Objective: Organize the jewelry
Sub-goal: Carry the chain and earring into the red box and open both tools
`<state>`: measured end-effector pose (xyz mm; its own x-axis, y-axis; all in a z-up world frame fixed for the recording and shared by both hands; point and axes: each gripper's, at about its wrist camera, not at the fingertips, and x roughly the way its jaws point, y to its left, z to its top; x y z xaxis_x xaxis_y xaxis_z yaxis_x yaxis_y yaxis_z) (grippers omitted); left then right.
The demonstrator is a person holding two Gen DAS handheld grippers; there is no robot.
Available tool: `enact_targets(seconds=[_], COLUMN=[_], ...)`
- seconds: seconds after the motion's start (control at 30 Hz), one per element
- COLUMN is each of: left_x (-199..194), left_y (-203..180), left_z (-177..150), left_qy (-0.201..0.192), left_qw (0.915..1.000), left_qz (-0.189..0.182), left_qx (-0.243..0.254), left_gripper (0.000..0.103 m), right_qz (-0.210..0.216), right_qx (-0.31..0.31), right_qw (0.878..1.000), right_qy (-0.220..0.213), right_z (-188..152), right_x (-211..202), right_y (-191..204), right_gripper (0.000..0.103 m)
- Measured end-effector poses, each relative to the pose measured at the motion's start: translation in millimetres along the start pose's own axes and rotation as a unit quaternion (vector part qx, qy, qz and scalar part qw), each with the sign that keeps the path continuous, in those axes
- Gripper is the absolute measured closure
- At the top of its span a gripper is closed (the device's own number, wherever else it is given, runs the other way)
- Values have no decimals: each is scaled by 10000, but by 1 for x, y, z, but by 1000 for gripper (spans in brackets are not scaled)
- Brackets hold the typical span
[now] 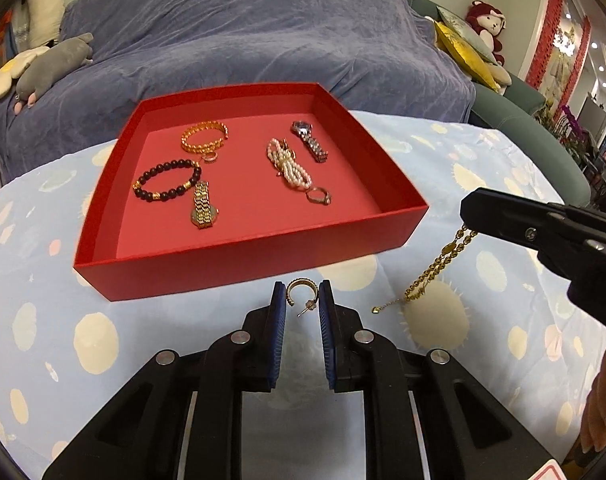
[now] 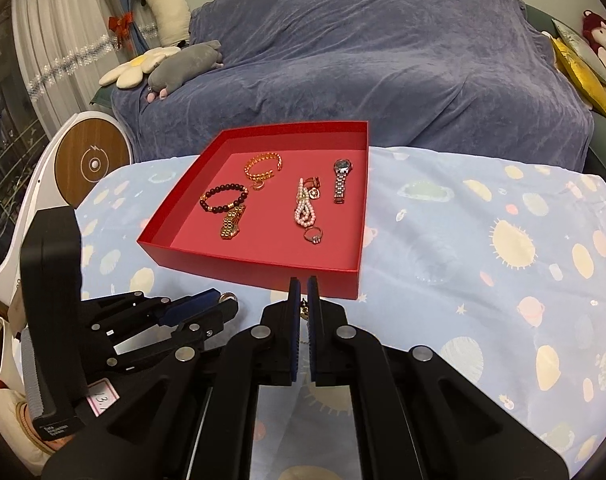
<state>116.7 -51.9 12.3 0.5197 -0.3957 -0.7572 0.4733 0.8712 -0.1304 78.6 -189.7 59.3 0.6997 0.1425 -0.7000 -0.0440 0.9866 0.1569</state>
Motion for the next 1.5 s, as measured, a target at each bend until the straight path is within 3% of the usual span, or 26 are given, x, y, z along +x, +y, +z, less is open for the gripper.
enact_targets(seconds=[0.23, 0.43, 0.67, 0.9, 1.1, 1.2, 1.23, 1.3, 1.43, 1.5], left_x=[-48, -58, -25, 12, 29, 33, 33, 31, 18, 5], left_y=[18, 47, 71, 86, 92, 94, 96, 100, 104, 103], left_z=[33, 74, 106, 97, 86, 81, 80, 79, 80, 81], left_qy=[-341, -471, -364, -71, 160, 202, 183, 133, 13, -111], left_qw=[9993, 9983, 9973, 9962, 9955, 9939, 9937, 9931, 9914, 9913], left_qz=[-15, 188, 453, 557, 698, 857, 862, 885, 965, 981], left_qx=[-143, -287, -446, -660, -628, -660, -697, -758, -884, -871], left_gripper=[89, 89, 89, 89, 89, 76, 67, 62, 50, 50], right_qz=[89, 243, 486, 570, 470, 432, 425, 416, 316, 268], right_qx=[-100, -77, 20, 41, -13, 6, 20, 37, 9, -60], right_qw=[9988, 9981, 9985, 9981, 9980, 9984, 9985, 9987, 9995, 9996], right_qy=[-465, -552, -240, 210, 410, 376, 357, 289, 32, -113], right_z=[38, 81, 110, 101, 90, 89, 90, 91, 94, 94], right_x=[-26, -20, 30, 92, 120, 123, 122, 119, 98, 82], right_y=[5, 8, 20, 34, 36, 34, 33, 32, 31, 32], right_gripper=[101, 101, 101, 101, 100, 99, 98, 95, 73, 71])
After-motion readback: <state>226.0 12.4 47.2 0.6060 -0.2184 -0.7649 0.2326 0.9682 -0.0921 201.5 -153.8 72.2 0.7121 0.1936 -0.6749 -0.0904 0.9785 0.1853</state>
